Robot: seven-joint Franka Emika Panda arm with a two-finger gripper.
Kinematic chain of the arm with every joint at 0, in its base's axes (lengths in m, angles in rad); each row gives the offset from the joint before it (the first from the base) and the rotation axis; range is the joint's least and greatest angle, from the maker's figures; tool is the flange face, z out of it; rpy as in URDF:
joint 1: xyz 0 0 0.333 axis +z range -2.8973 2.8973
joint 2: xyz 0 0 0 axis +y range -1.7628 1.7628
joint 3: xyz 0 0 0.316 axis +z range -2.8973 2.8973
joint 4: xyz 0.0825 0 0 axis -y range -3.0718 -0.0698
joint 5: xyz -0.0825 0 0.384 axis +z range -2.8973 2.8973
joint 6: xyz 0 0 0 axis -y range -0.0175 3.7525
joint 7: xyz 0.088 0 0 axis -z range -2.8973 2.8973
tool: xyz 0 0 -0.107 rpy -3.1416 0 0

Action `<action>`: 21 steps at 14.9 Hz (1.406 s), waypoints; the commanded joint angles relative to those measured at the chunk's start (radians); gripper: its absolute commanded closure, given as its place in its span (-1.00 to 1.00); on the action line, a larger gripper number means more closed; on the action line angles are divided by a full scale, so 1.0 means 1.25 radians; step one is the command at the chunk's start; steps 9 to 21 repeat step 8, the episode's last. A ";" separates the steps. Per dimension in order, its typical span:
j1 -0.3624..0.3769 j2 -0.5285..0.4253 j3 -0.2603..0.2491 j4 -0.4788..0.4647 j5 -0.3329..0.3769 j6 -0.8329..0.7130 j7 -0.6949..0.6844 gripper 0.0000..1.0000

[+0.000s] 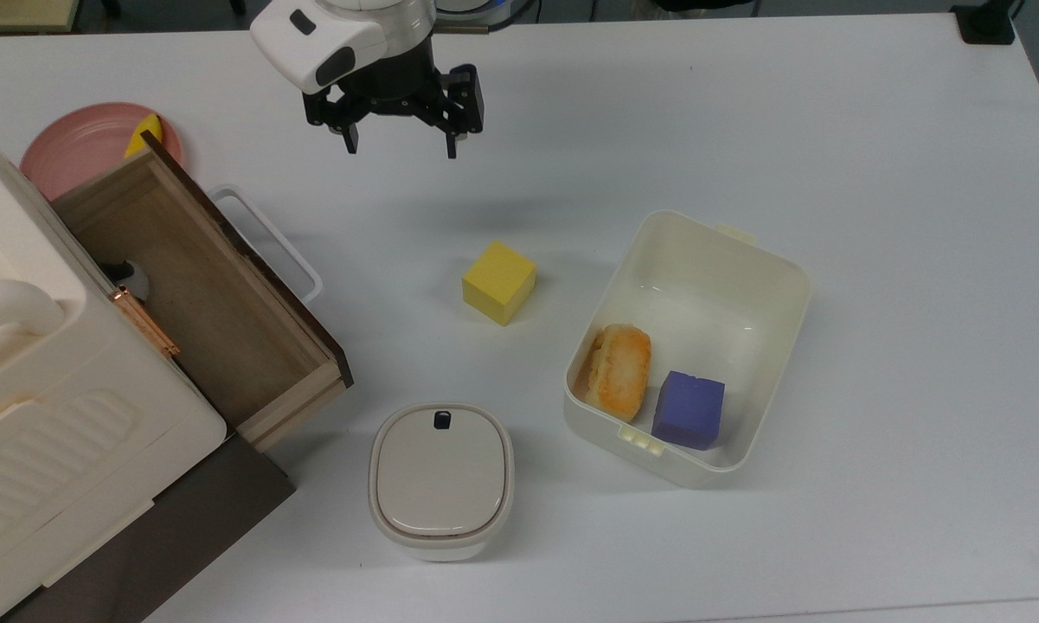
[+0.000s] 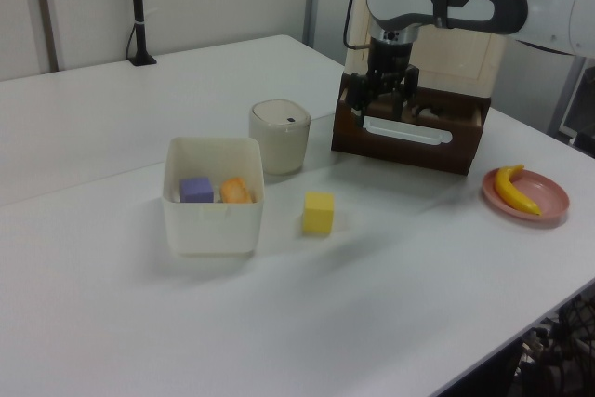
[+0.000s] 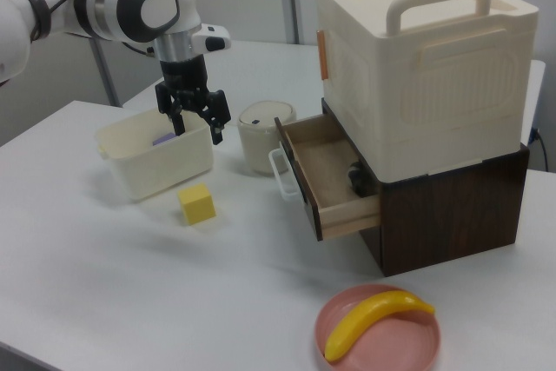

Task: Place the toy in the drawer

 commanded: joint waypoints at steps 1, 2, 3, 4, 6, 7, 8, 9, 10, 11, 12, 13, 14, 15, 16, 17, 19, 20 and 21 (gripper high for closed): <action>0.006 -0.021 -0.006 -0.014 -0.019 -0.031 -0.067 -1.00; 0.007 -0.021 -0.006 -0.014 -0.020 -0.031 -0.067 -1.00; 0.007 -0.020 -0.007 -0.014 -0.020 -0.031 -0.066 -1.00; 0.006 -0.020 -0.007 -0.012 -0.020 -0.030 -0.066 -1.00; 0.006 -0.019 -0.007 -0.014 -0.020 -0.030 -0.064 -1.00; 0.007 -0.018 -0.007 -0.014 -0.020 -0.025 -0.054 -1.00; 0.004 -0.017 -0.007 -0.014 -0.019 -0.023 -0.039 -1.00; 0.004 -0.017 -0.007 -0.014 -0.019 -0.023 -0.039 -1.00; 0.004 -0.017 -0.007 -0.014 -0.019 -0.023 -0.039 -1.00; 0.004 -0.017 -0.007 -0.014 -0.019 -0.023 -0.039 -1.00; 0.004 -0.017 -0.007 -0.014 -0.019 -0.023 -0.039 -1.00; 0.004 -0.017 -0.007 -0.014 -0.019 -0.023 -0.039 -1.00; 0.004 -0.017 -0.007 -0.014 -0.019 -0.023 -0.039 -1.00; 0.004 -0.017 -0.007 -0.014 -0.019 -0.023 -0.039 -1.00; 0.004 -0.017 -0.007 -0.014 -0.019 -0.023 -0.039 -1.00; 0.004 -0.017 -0.007 -0.014 -0.019 -0.023 -0.039 -1.00; 0.004 -0.017 -0.007 -0.014 -0.019 -0.023 -0.039 -1.00; 0.004 -0.017 -0.007 -0.014 -0.019 -0.023 -0.039 -1.00; 0.004 -0.017 -0.007 -0.014 -0.019 -0.023 -0.039 -1.00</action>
